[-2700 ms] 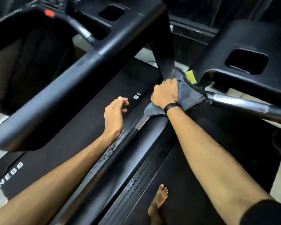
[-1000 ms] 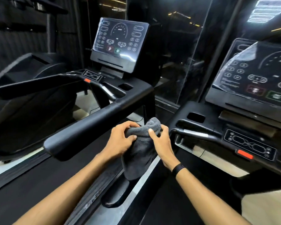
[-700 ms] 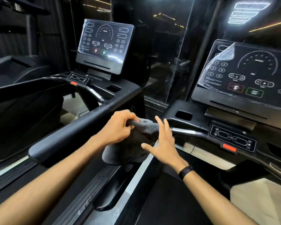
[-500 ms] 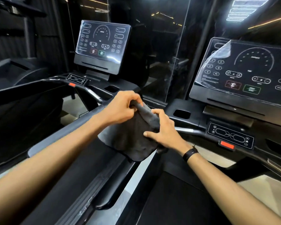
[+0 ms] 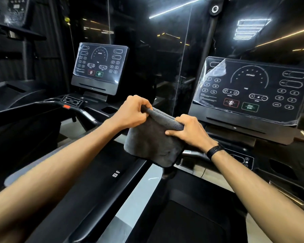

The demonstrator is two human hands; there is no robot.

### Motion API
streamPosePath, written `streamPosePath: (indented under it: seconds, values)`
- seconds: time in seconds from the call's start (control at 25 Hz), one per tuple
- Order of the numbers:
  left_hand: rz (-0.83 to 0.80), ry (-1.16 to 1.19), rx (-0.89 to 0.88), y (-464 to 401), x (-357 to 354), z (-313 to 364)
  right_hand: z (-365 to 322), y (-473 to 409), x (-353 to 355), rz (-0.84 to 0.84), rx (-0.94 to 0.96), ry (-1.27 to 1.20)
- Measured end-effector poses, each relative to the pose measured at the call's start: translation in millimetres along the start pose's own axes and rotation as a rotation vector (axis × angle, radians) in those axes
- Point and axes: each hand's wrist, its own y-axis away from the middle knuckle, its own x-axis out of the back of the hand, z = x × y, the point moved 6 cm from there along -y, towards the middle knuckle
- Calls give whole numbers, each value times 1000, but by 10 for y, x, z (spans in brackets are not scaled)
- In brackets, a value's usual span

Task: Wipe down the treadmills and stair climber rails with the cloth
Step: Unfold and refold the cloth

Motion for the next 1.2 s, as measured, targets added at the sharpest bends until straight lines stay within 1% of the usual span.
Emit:
streamPosePath:
  seconds: [0.32,0.52,0.68,0.8,0.92,1.04,1.08,1.2]
  values:
    - [-168,-92,-75,-384,-756,599,703,421,880,-34,-78,184]
    - [-227,-137,-214,-564,-1234,1189,1067,780,1535,-31,-93,323]
    - [-267,-170,-266,-624,-1398,1467,1164,957,1866,-12,-119,406]
    - [-267,-131,-340,-691,-1379,1597,1150,1011,2006,16,-135,446]
    - [-251,-59,-427,-758,-1261,1694,1092,1066,2125,44,-172,436]
    - [-215,-54,-471,-765,-1158,1679,1017,1043,2130,10,-225,380]
    - [-211,-54,-477,-764,-1113,1653,1010,1022,2129,-27,-272,322]
    - [-248,-10,-442,-769,-969,1550,957,1012,2064,-229,-423,83]
